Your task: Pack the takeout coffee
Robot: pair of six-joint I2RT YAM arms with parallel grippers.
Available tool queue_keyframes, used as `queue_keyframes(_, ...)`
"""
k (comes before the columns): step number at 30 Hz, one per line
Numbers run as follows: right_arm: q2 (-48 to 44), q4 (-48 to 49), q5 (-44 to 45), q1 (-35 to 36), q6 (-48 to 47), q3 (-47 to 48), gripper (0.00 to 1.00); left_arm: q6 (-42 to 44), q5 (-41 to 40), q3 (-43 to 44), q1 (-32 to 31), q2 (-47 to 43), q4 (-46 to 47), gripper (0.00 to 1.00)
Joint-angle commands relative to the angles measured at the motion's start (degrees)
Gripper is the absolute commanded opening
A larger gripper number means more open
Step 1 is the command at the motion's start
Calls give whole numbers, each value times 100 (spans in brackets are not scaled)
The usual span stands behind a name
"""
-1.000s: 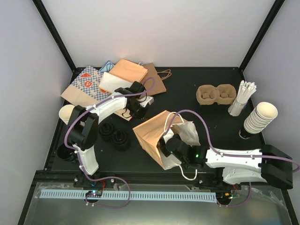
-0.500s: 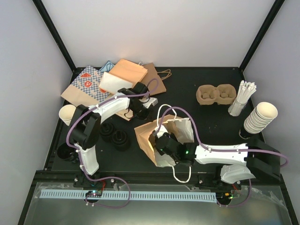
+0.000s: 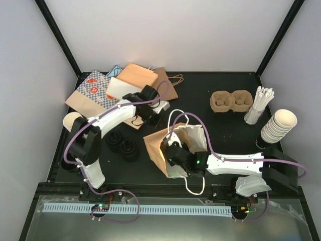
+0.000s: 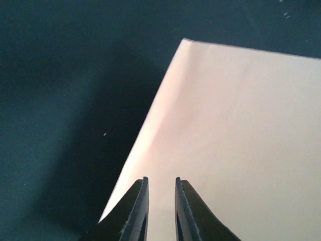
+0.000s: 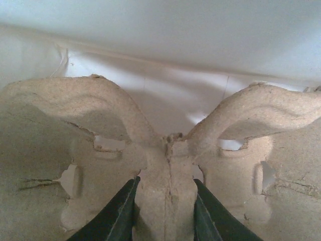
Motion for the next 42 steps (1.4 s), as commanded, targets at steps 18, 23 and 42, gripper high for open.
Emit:
queue_keyframes(18,268,-181,-68,16,39,92,27,-428,889,-347,-110,-3942,1036,55)
queue_keyframes(23,312,-192,-69,2,18,124,27,-786,1295,-756,-353,-4631,1721,64)
queue_keyframes(42,469,-409,-126,2,74,311,27,-1045,55,-209,-1060,-3682,1200,14)
